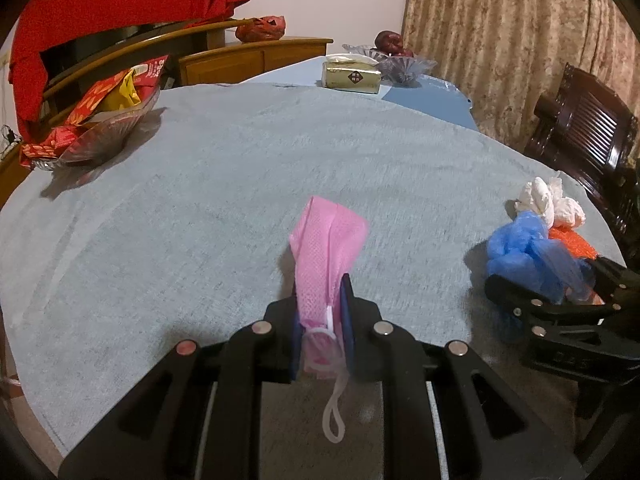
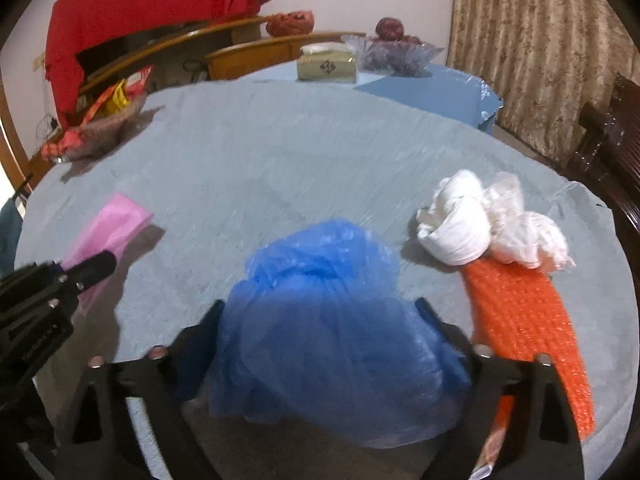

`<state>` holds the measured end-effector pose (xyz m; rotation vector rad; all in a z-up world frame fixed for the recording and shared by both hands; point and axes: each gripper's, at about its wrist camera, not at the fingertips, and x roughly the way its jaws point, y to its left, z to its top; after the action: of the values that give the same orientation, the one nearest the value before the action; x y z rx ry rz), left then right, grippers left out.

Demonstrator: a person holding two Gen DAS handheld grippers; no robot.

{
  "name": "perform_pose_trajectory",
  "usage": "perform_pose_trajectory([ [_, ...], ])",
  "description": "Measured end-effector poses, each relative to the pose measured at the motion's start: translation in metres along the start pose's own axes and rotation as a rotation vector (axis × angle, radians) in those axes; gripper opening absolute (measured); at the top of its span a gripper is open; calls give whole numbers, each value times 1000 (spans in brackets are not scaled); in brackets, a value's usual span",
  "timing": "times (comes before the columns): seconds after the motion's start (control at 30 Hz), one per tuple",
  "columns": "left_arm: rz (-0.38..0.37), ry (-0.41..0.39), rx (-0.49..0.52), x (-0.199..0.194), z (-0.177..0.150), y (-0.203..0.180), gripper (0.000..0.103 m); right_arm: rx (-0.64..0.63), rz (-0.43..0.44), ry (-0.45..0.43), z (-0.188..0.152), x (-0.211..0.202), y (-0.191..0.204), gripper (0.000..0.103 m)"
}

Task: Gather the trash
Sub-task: 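Grasp the pink mask with the left tool while the right tool grasps the blue plastic bag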

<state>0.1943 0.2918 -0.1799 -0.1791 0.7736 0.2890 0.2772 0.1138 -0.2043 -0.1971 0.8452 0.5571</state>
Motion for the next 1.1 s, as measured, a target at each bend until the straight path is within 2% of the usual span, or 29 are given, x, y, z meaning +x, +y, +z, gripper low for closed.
perform_pose_trajectory([
  [0.03,0,-1,0,0,0,0,16,-4,20,9,0,0,1,63],
  [0.13,0,-6,1,-3,1,-1,16,-9,43,9,-2,-4,3,53],
  [0.33,-14,-39,12,-20,6,-10,16,18,73,-62,-2,-40,-3,53],
  [0.53,-40,-77,41,-44,12,-29,16,40,62,-129,0,-81,-14,53],
  [0.9,-150,-126,84,-91,12,-82,16,96,25,-215,-18,-153,-50,54],
  [1.1,-228,-148,130,-115,7,-124,16,143,-10,-246,-33,-184,-77,54],
])
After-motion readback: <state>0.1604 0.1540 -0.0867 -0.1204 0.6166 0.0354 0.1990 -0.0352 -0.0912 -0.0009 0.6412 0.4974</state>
